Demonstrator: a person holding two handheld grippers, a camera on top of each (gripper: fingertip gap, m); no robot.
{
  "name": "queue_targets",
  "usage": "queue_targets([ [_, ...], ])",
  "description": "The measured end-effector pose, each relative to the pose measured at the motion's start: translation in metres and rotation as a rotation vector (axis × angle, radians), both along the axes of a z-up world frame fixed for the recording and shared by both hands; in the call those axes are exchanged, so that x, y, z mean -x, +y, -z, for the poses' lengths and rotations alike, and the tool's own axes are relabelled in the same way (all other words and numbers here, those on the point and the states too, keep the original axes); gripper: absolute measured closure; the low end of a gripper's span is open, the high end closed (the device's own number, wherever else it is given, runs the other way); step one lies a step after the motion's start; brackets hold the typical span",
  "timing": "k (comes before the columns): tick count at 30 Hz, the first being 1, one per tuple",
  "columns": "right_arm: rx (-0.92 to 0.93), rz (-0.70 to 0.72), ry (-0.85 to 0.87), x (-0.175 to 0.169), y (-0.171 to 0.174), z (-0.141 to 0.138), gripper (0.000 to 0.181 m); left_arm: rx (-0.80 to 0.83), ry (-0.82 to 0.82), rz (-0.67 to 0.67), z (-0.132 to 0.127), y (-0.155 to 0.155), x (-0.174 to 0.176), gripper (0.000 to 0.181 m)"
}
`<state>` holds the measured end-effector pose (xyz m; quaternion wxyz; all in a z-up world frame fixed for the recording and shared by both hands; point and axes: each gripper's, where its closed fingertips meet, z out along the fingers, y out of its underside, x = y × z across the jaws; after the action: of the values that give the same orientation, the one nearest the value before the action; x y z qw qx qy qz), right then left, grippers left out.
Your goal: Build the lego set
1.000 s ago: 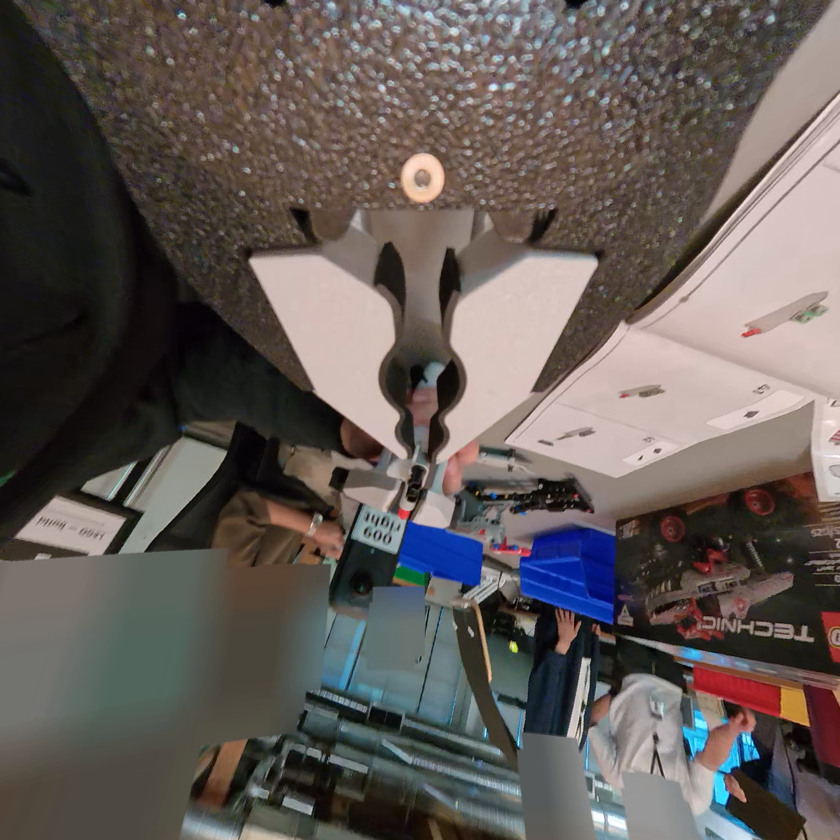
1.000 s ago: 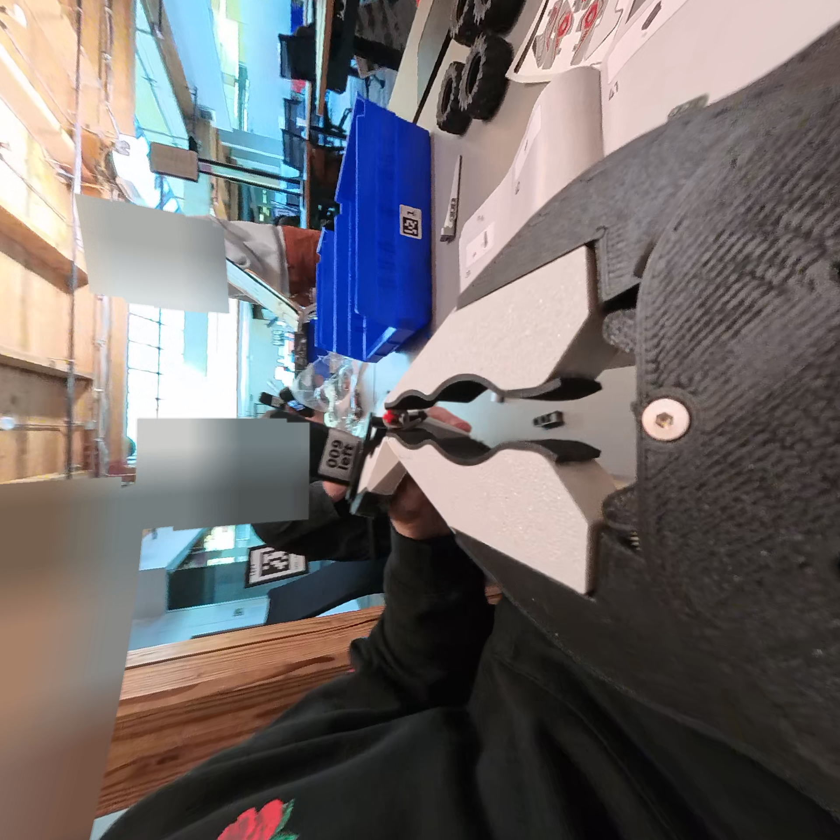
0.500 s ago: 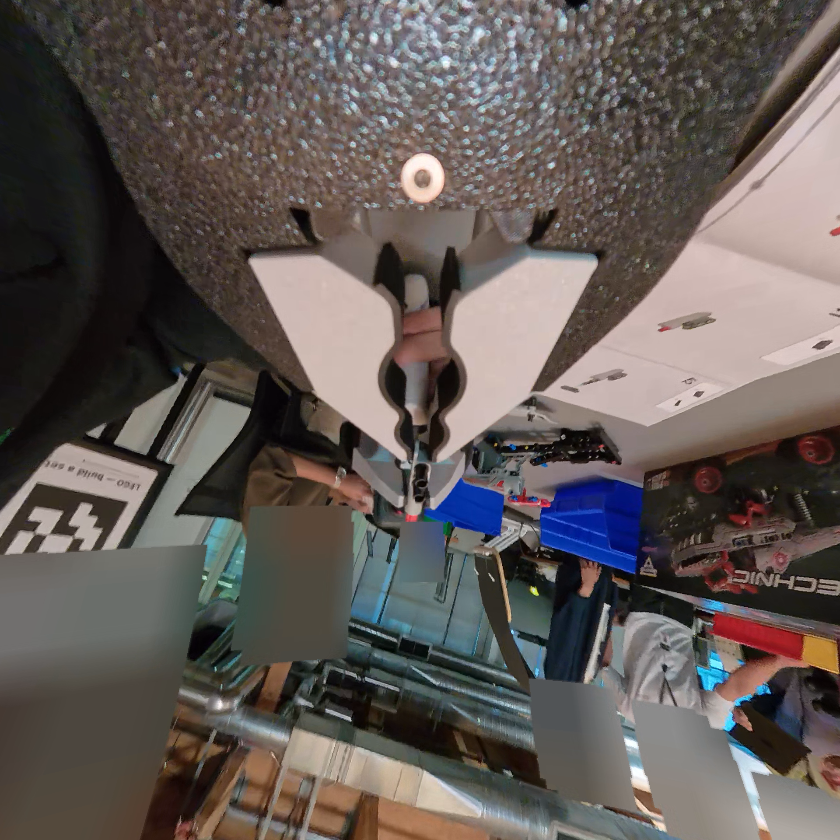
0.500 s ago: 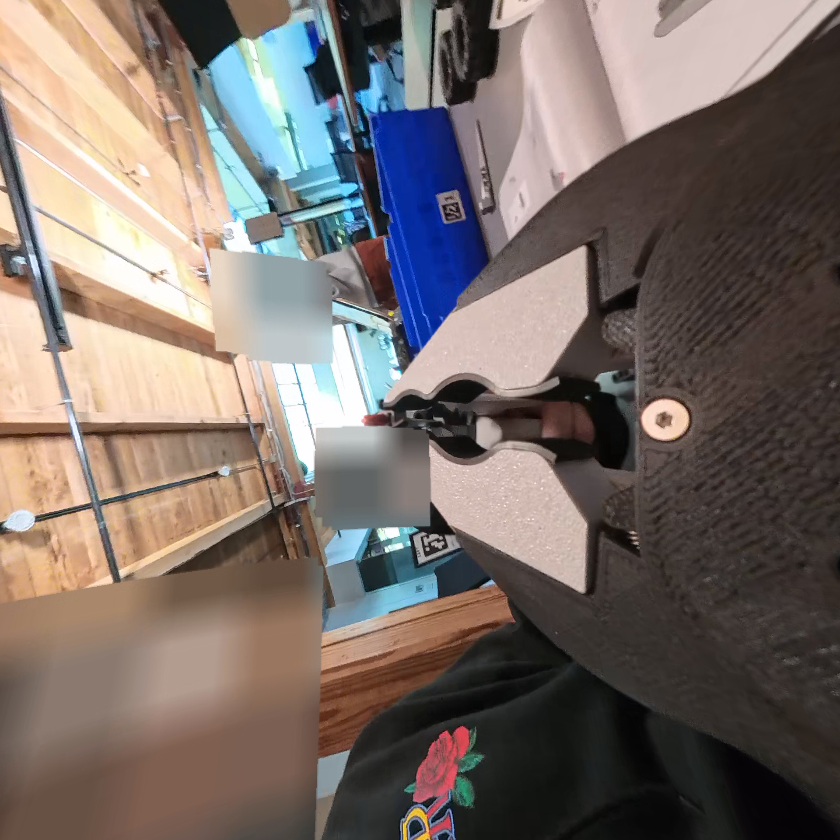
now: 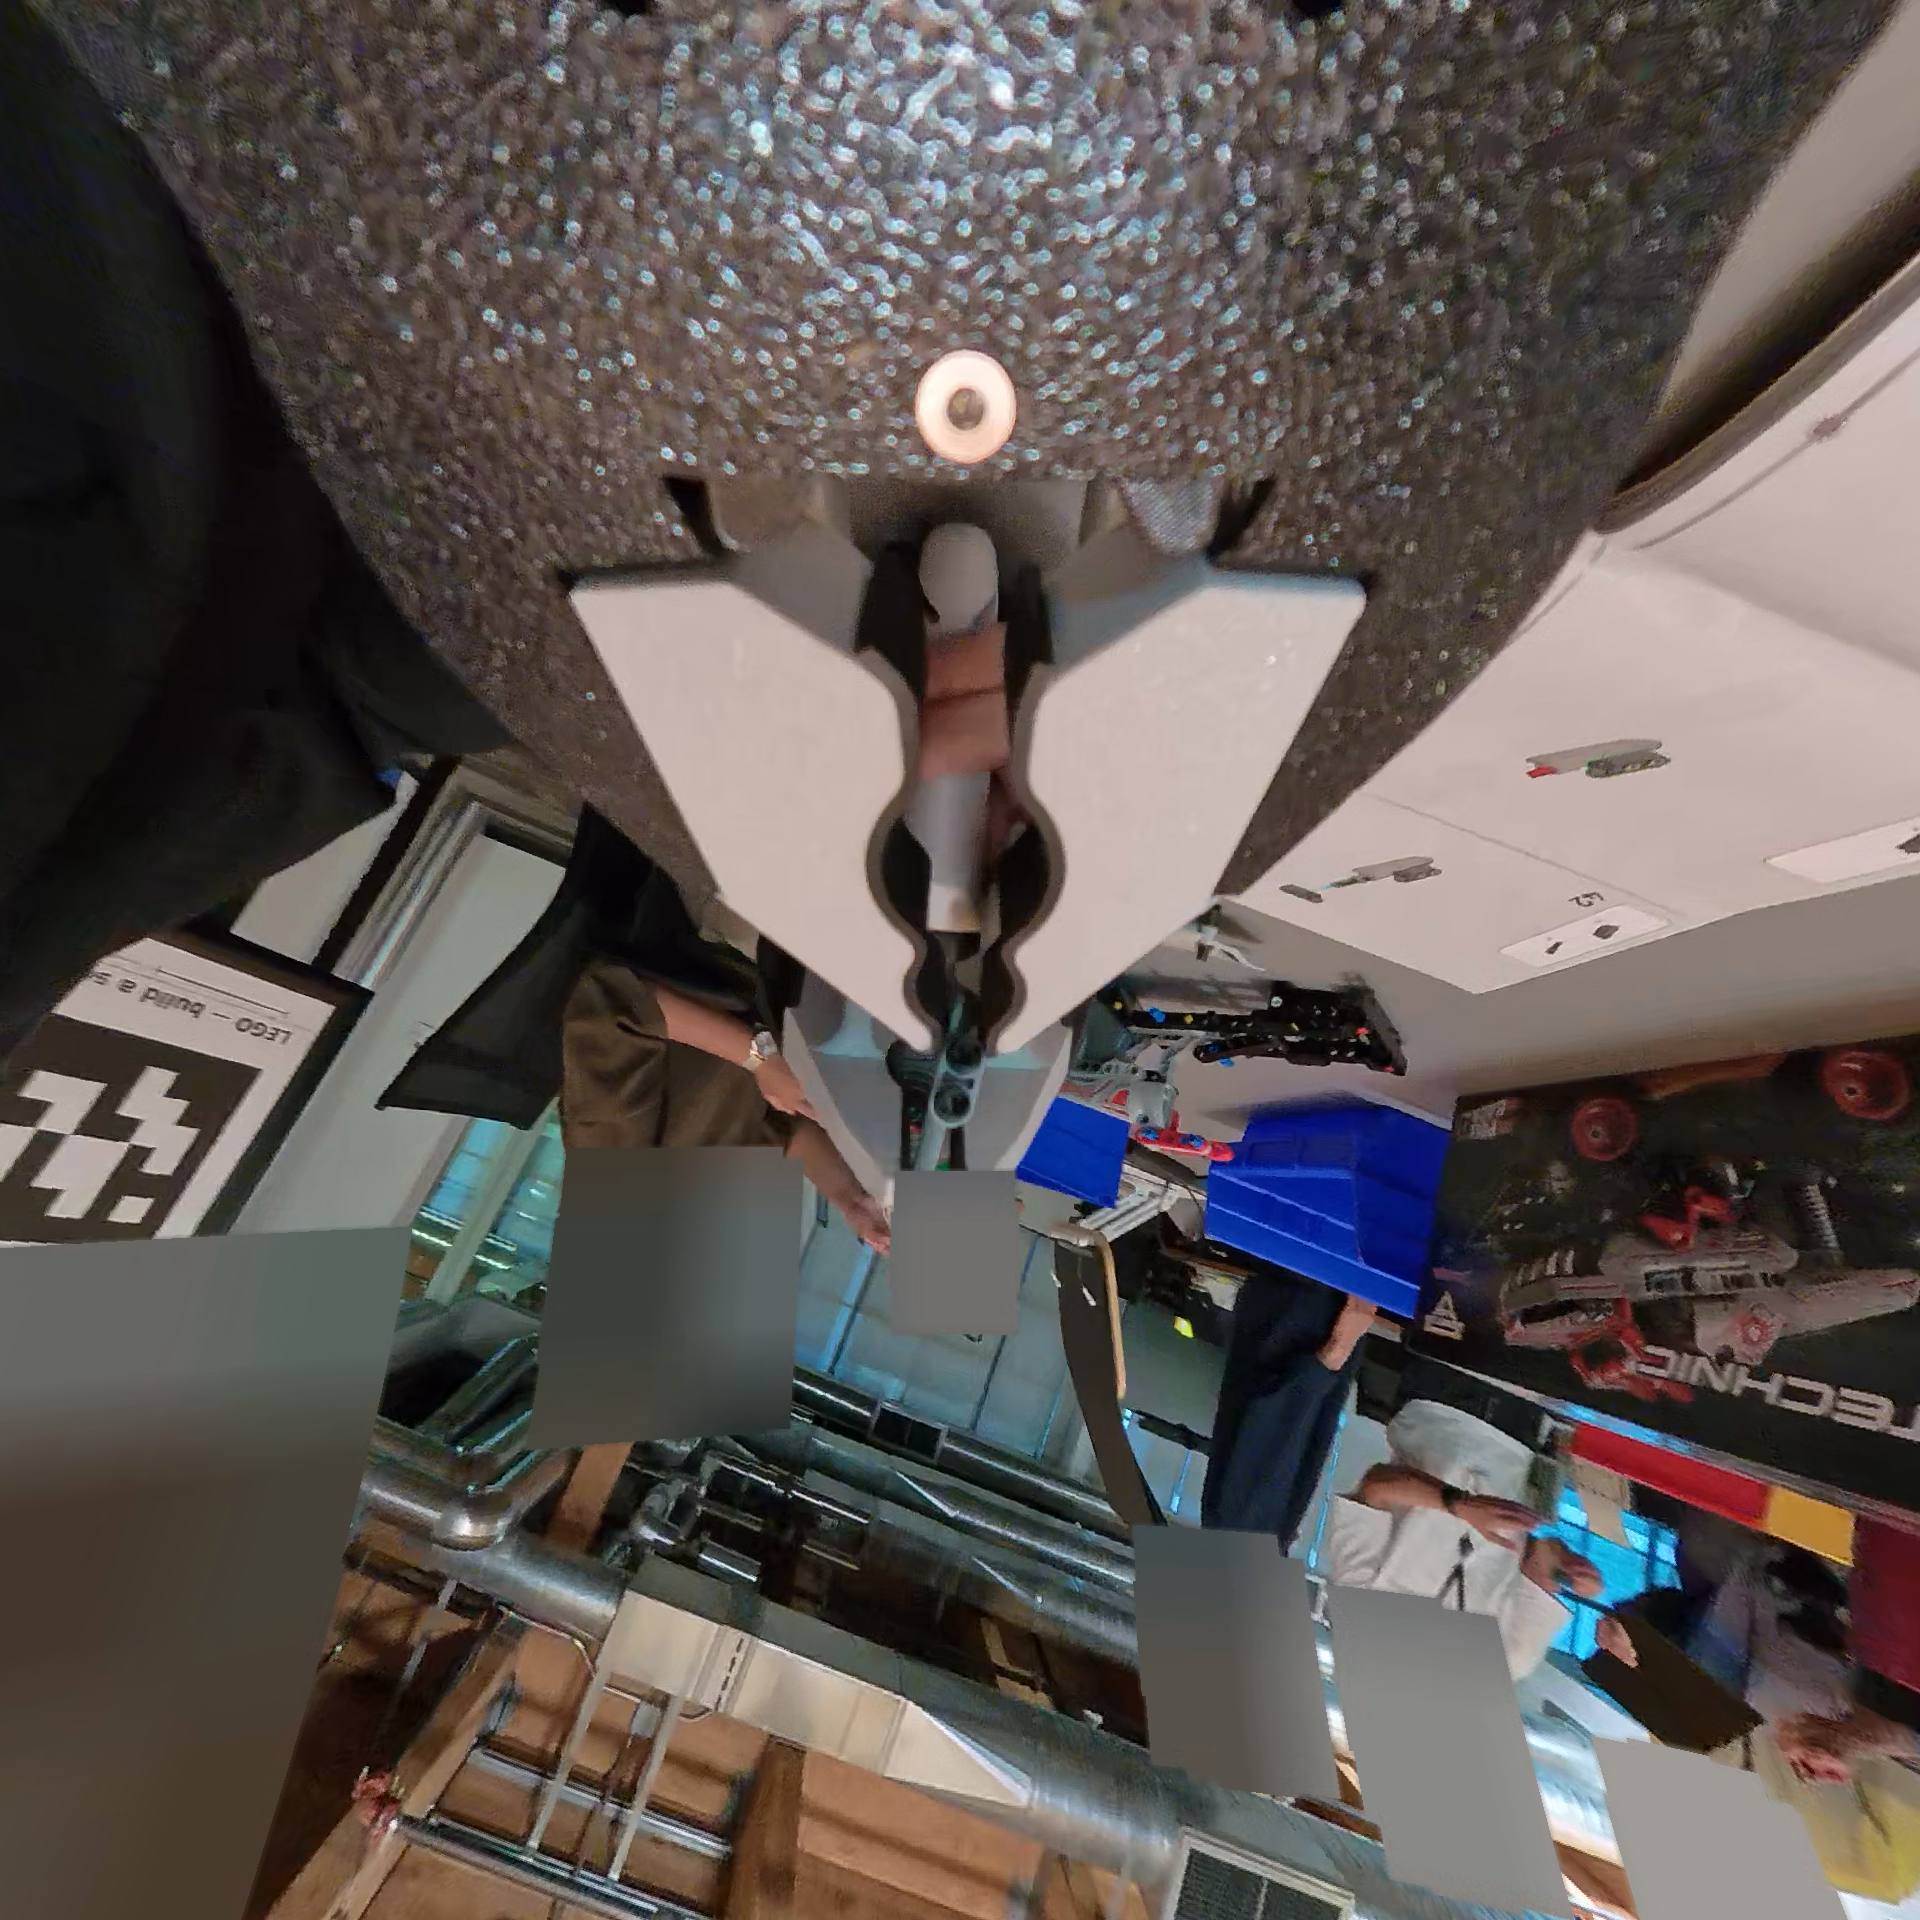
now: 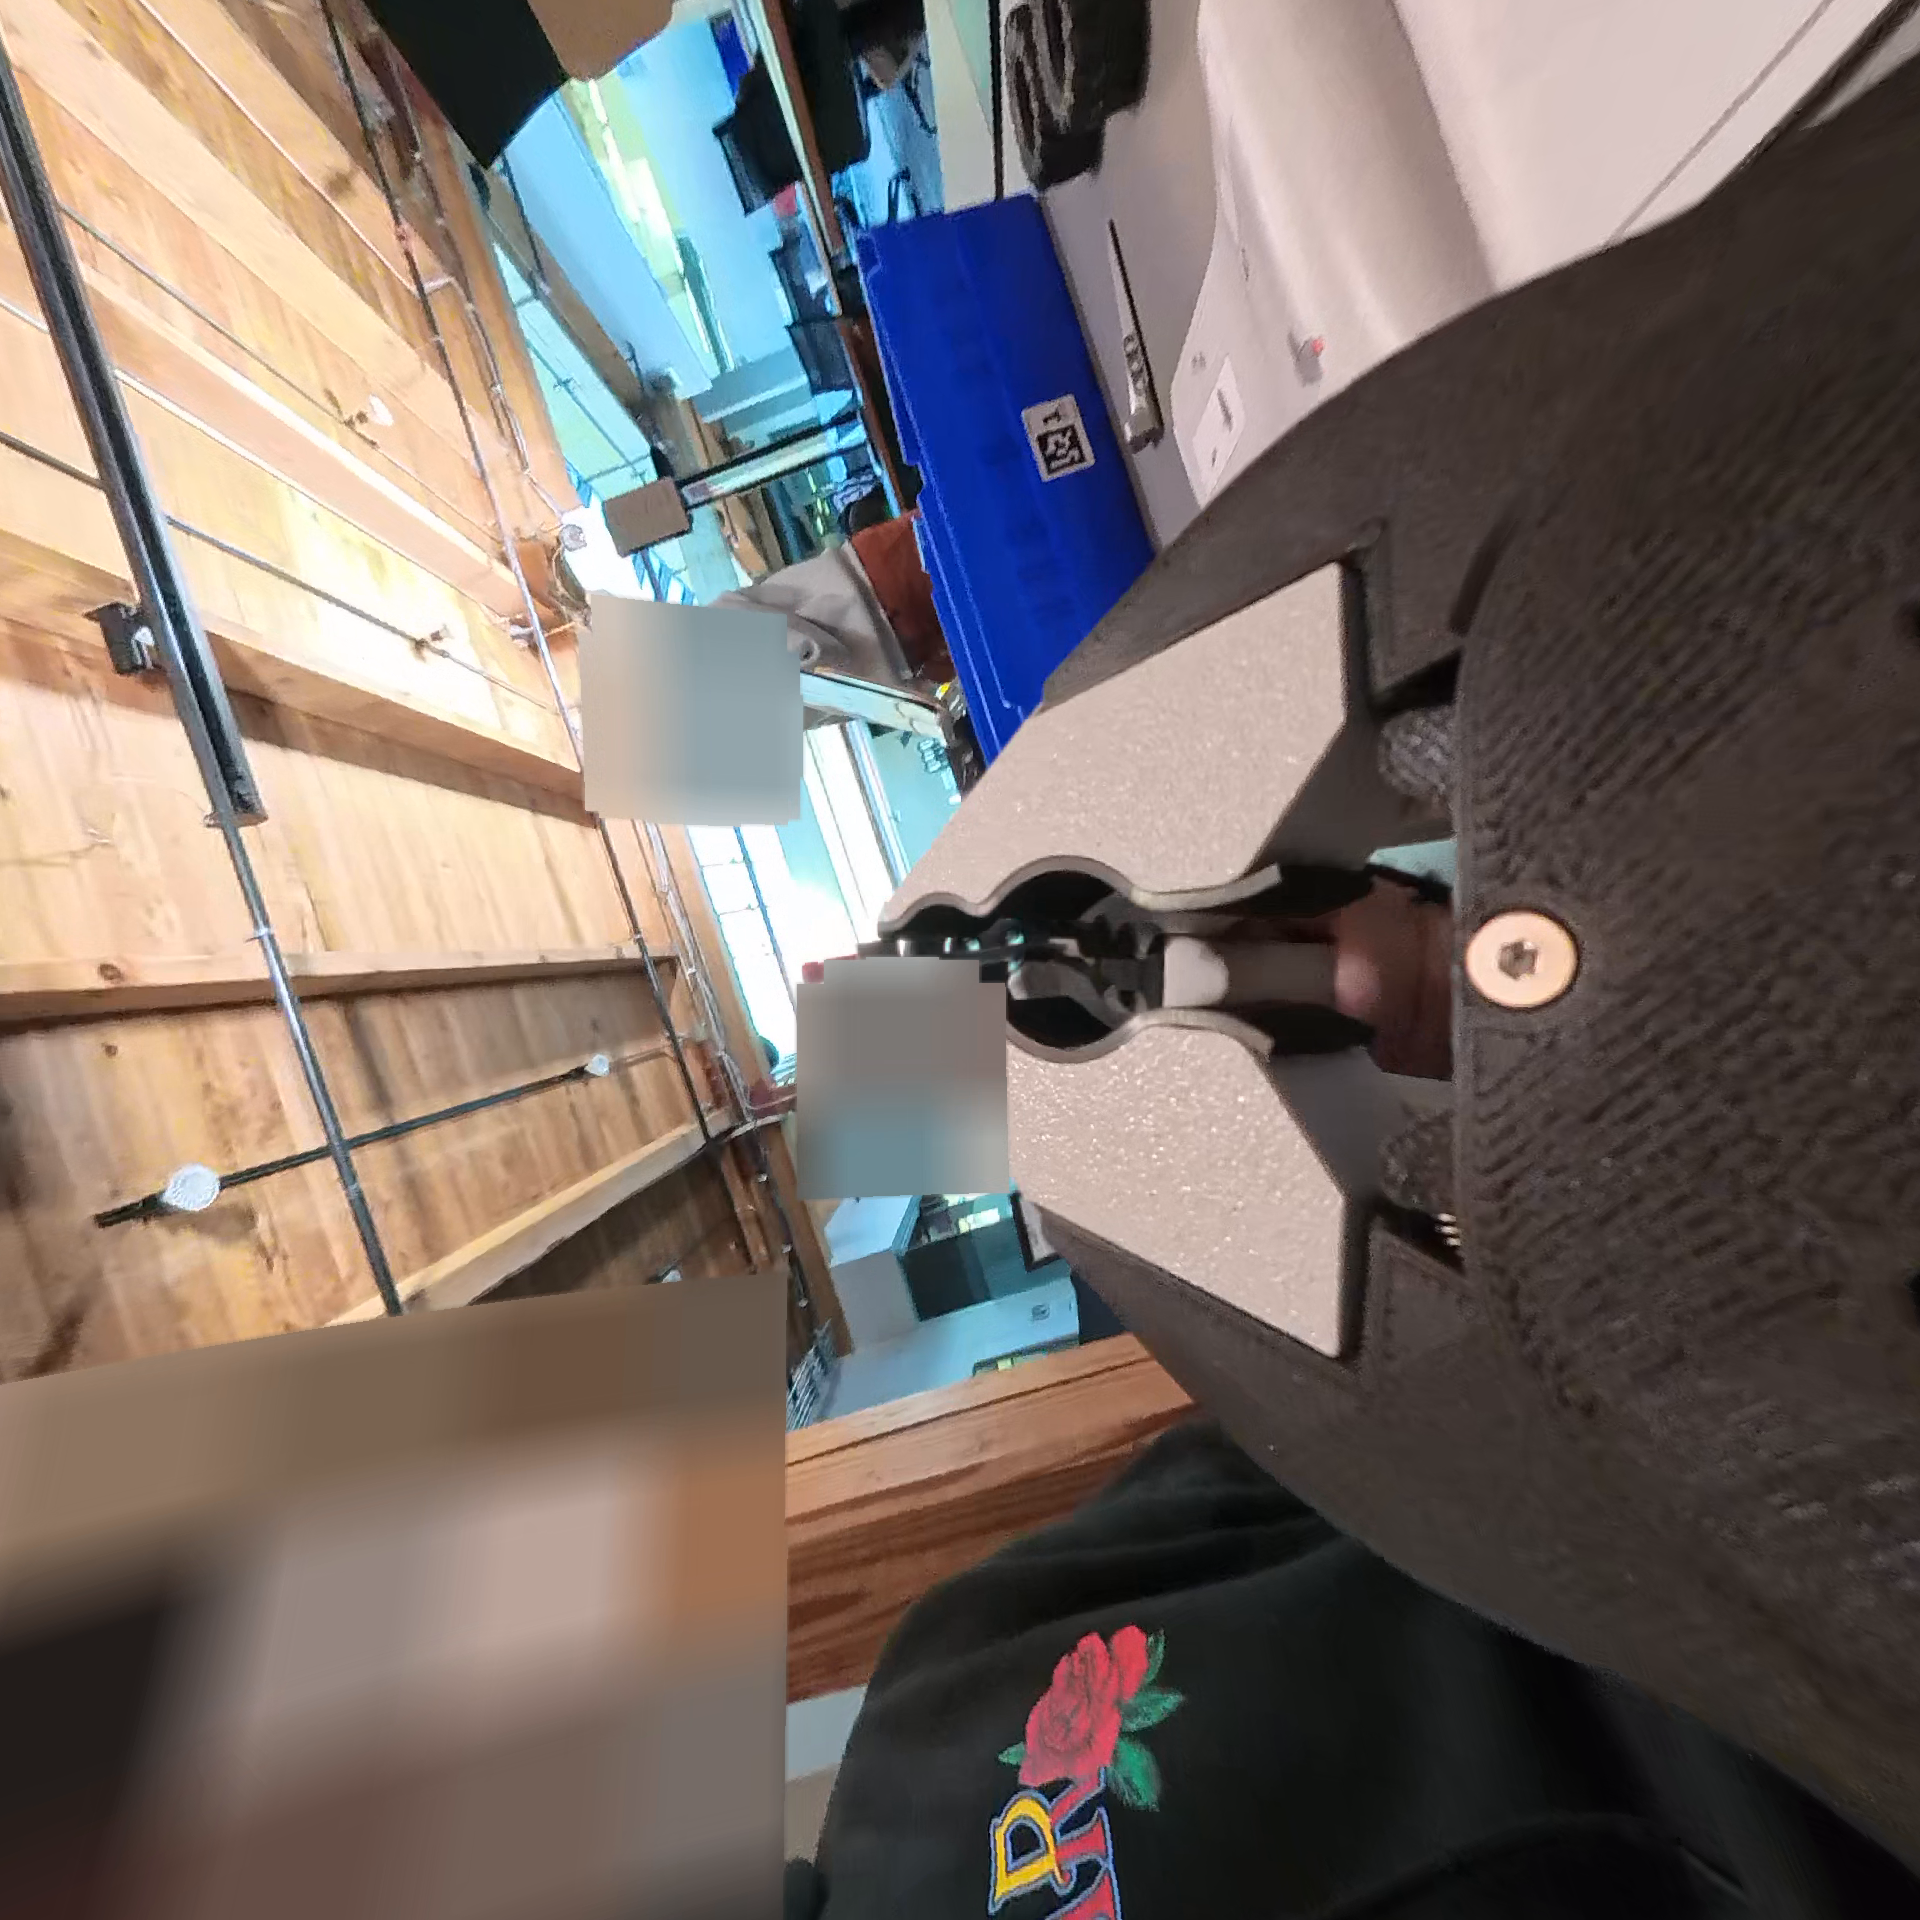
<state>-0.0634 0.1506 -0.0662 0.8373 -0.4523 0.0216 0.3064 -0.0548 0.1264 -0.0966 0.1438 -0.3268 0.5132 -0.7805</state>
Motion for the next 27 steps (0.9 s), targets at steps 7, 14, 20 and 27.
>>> queue_targets([
  [7,0.023,-0.057,-0.020,0.002,0.002,0.001,0.176,-0.093,-0.018,-0.063,0.002,0.007,0.000,0.179],
  [14,0.018,-0.029,-0.036,0.000,-0.001,0.002,0.173,0.032,0.027,-0.026,-0.003,0.011,0.000,0.181],
  [20,0.033,0.013,-0.056,-0.004,-0.001,0.003,0.172,0.142,0.095,-0.010,-0.003,0.011,-0.002,0.181],
  [27,0.124,0.007,-0.095,-0.008,-0.001,0.011,0.178,-0.072,0.108,0.005,0.011,0.012,-0.003,0.171],
])
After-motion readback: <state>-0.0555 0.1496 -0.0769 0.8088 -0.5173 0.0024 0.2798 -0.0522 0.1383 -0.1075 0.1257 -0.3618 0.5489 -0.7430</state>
